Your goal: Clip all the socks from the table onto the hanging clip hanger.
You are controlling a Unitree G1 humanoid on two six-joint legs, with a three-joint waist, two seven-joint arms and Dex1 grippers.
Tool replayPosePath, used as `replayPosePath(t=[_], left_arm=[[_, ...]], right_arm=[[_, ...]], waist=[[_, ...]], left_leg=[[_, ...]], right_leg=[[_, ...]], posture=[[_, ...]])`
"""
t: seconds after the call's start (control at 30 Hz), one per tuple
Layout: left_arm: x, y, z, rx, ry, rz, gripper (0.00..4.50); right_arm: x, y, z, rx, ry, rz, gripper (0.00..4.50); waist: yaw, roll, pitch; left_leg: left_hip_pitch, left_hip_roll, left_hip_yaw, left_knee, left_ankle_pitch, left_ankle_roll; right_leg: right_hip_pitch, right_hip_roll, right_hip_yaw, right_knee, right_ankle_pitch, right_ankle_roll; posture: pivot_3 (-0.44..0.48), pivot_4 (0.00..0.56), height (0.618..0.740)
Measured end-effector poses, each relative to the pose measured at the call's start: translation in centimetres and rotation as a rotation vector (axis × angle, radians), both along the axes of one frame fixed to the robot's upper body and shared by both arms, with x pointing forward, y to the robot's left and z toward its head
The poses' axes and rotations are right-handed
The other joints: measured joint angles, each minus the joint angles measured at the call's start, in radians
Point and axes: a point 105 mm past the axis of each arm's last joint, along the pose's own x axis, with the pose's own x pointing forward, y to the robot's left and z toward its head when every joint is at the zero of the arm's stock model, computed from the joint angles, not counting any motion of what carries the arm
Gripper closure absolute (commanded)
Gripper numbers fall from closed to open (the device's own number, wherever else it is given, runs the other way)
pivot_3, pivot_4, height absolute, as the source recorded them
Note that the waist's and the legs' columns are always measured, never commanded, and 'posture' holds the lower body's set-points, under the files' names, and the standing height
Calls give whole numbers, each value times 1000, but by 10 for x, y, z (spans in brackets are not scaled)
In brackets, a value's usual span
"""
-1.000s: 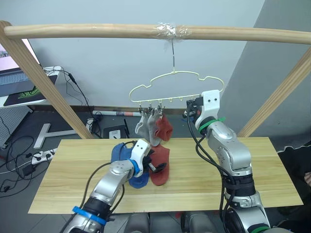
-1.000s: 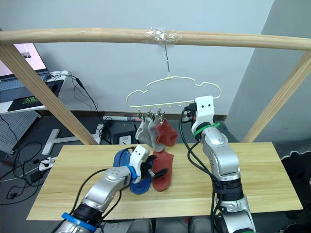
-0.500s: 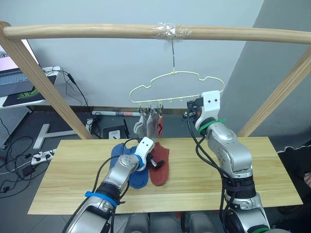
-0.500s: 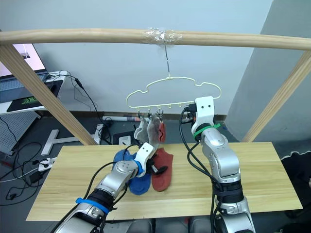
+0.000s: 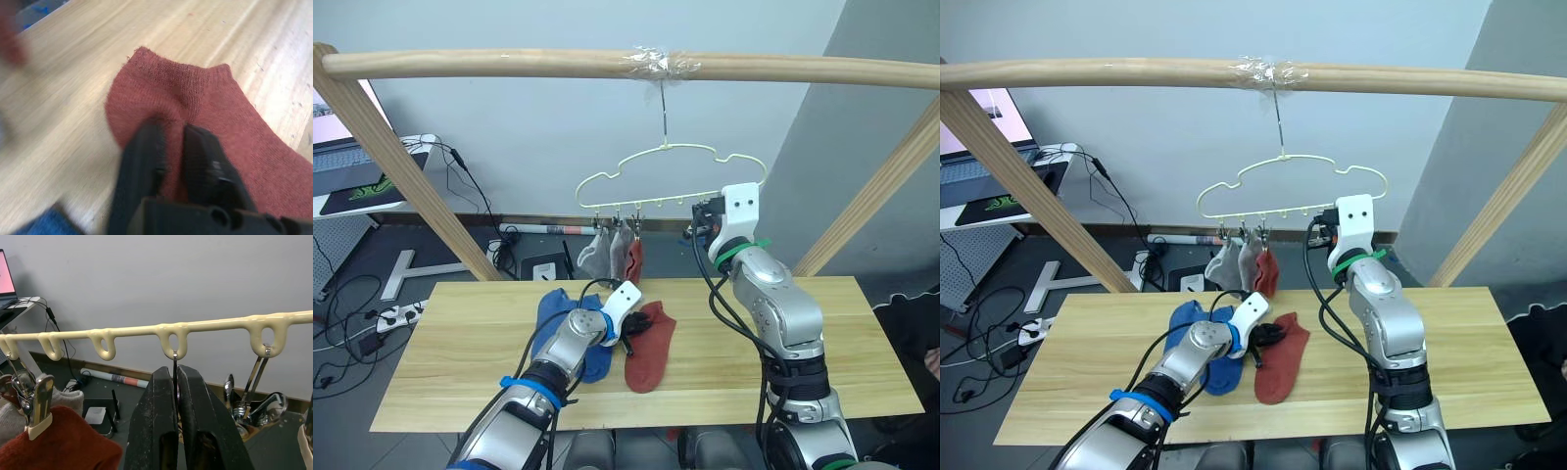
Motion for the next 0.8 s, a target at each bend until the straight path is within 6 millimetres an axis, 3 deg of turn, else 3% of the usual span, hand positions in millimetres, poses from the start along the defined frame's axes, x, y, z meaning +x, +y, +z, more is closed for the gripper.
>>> replayPosePath(t=[0.33,0.4,0.63,0.8], left_arm=[[-12,-8,3,-119,4,-48,4493],[-13,-11,17,-210,4,-55,4493],[-17,-26,101,-509,-105,-199,4493],[-22,-35,130,-591,-128,-242,4493]], right_arm=[[0,-27,10,-42,-1,6,4500],[-1,-31,13,-16,16,15,4500],[-14,-32,24,196,215,166,4500],[-19,-41,39,302,322,223,4500]], waist=[[0,0,1],[1,1,1],[0,2,2],[-1,4,3]], left_leg=[[-1,0,-1,0,0,0],[-2,0,-2,0,0,0],[-3,0,-2,0,0,0],[-3,0,-2,0,0,0]], right_leg=[[0,0,-1,0,0,0],[-1,0,-1,0,0,0],[-1,0,-1,0,0,0],[-1,0,-1,-1,0,0]], posture=[[70,158,740],[71,154,740],[74,148,740],[74,140,740]])
